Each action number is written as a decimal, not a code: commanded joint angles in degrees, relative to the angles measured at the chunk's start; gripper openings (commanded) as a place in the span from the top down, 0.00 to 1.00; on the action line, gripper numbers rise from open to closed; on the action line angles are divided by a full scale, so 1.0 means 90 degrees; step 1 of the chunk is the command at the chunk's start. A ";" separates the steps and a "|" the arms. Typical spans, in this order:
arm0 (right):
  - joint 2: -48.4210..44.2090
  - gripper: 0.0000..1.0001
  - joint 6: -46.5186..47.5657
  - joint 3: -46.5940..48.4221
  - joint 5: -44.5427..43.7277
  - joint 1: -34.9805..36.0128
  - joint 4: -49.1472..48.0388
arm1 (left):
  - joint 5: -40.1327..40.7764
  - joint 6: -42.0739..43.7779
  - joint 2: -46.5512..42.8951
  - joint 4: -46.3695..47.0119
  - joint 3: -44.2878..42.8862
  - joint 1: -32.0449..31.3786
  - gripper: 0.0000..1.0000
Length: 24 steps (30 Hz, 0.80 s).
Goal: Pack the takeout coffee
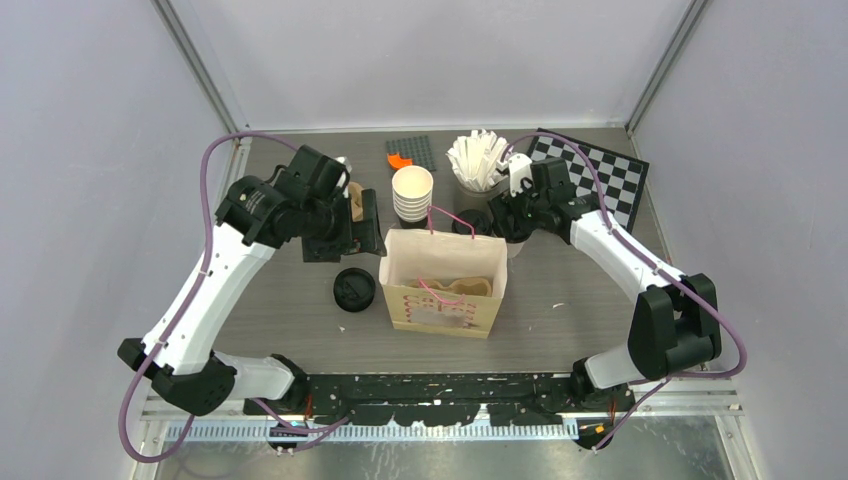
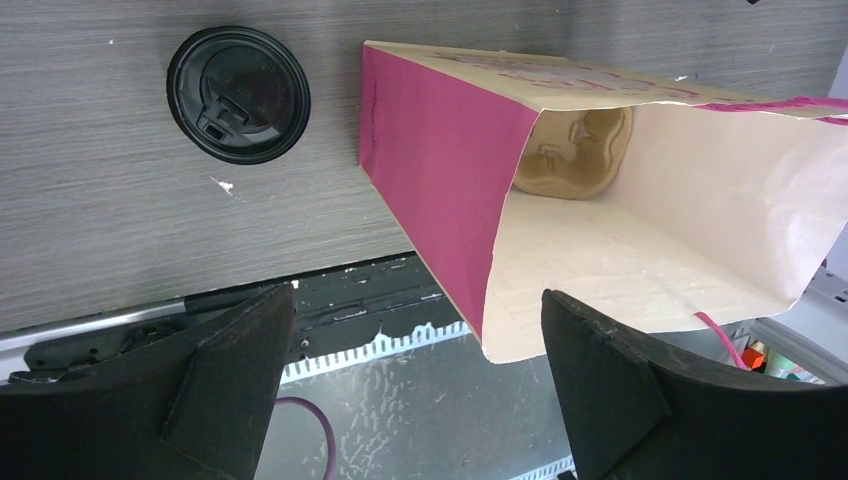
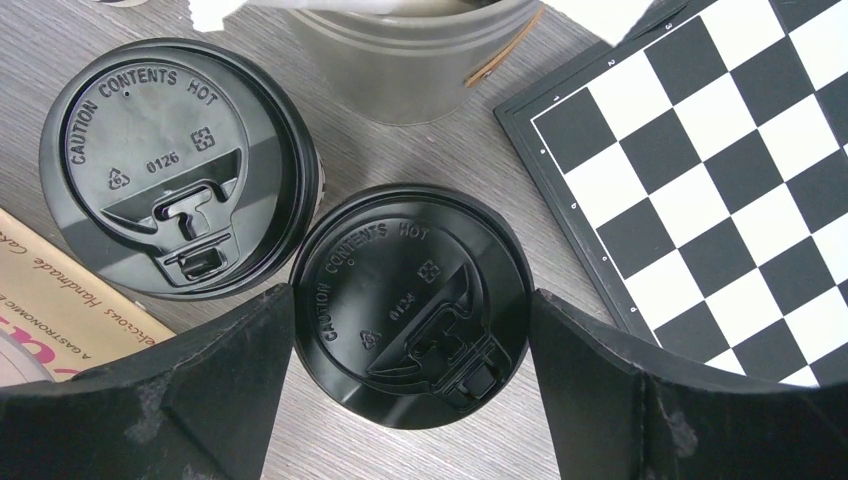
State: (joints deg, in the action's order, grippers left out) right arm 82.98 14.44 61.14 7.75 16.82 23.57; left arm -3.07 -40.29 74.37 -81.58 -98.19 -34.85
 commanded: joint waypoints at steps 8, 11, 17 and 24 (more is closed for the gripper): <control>-0.0021 0.26 -0.0061 0.0010 -0.0194 0.0016 -0.0016 | -0.0015 -0.0071 -0.0168 0.0212 0.0050 0.0016 0.05; -0.0082 0.30 -0.0187 0.0060 -0.0180 0.0008 0.0060 | -0.0058 -0.0064 -0.0107 0.0226 0.0010 0.0023 0.05; -0.0259 0.30 -0.0336 0.0094 -0.0241 0.0016 0.0318 | -0.0040 -0.0073 -0.0117 0.0287 0.0070 0.0019 0.05; -0.0628 0.30 -0.0622 -0.0021 -0.0519 0.0016 0.0665 | -0.0048 -0.0051 -0.0154 0.0390 0.0103 0.0017 0.05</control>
State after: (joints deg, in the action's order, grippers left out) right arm 81.30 11.11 61.14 5.39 16.82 26.81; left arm -3.07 -40.49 74.32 -80.27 -97.12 -34.85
